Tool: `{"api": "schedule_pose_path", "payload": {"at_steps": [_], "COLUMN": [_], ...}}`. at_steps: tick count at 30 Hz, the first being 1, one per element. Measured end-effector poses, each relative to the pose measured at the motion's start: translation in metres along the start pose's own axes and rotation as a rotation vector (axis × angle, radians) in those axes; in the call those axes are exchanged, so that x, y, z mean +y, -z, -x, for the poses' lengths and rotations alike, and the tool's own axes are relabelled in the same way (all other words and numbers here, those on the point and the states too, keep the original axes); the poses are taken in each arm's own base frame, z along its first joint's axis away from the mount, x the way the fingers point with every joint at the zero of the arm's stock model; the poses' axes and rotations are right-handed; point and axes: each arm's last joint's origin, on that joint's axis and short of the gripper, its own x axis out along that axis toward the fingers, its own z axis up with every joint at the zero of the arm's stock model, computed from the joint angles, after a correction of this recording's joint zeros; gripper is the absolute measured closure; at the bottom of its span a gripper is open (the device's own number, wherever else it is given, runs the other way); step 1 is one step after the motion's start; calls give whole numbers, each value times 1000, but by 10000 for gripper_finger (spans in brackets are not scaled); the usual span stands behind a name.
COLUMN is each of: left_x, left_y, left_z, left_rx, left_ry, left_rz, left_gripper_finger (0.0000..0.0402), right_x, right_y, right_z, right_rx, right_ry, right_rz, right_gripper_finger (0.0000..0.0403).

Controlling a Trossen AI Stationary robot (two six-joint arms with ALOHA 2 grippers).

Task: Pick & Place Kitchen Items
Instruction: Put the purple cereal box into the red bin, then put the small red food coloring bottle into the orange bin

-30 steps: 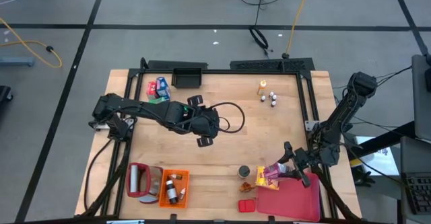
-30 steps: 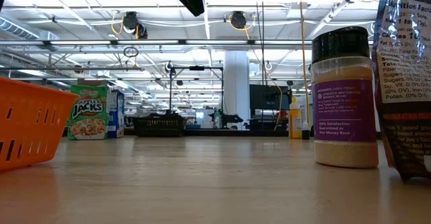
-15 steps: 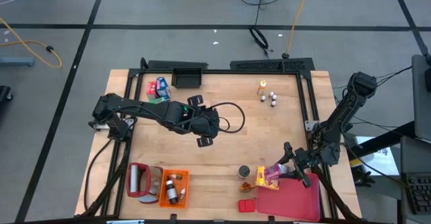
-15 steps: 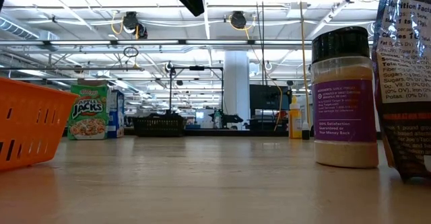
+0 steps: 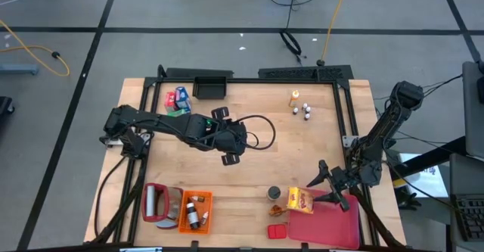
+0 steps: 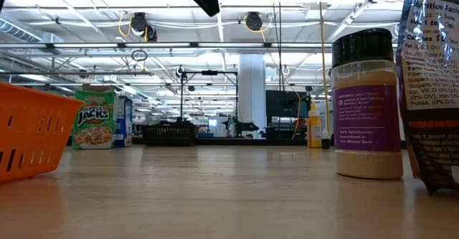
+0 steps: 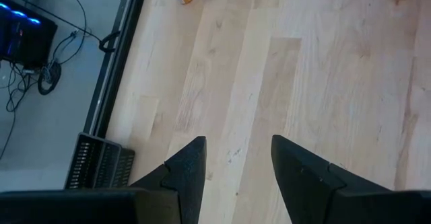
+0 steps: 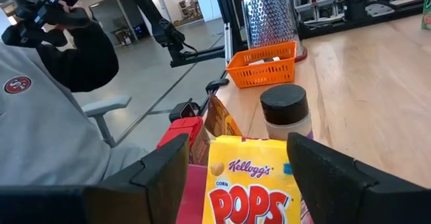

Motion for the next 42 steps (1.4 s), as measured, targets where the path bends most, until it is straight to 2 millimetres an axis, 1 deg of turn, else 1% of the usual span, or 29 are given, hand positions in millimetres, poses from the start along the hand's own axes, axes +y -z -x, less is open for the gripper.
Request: {"api": "schedule_pose_path", "payload": {"at_steps": [6, 13, 16, 22, 24, 29, 32, 36, 39, 42], "left_x": [0, 0, 3, 15, 20, 33, 42, 50, 52, 53], "left_y": [0, 1, 4, 15, 19, 22, 22, 21, 21, 21], "left_z": [0, 0, 2, 9, 14, 26, 28, 28, 27, 26], "left_rx": [-1, 11, 27, 105, 117, 97, 83, 78, 82, 83], "left_ry": [0, -4, -38, -122, -137, -166, -188, -200, -204, -205], "left_rz": [-1, -19, -1, 55, 77, 113, 139, 172, 178, 177], "left_gripper_finger": [231, 231, 231, 231, 231, 231, 231, 231, 231, 231], "right_x": [0, -3, -6, -13, -15, -16, -18, -25, -32, -41], "right_y": [-1, -15, -18, -23, -24, -26, -28, -34, -39, -42], "right_z": [0, -5, -7, -10, -11, -12, -12, -12, -11, -11], "right_rx": [-11, -117, -140, -172, -170, -178, -197, -243, -273, -288], "right_ry": [2, 25, 46, 92, 88, 75, 126, 246, 328, 449], "right_rz": [16, 48, 66, 74, 91, 99, 128, 141, 146, 147], "right_gripper_finger": [163, 167, 167, 167, 167, 167, 167, 167, 168, 168]}}
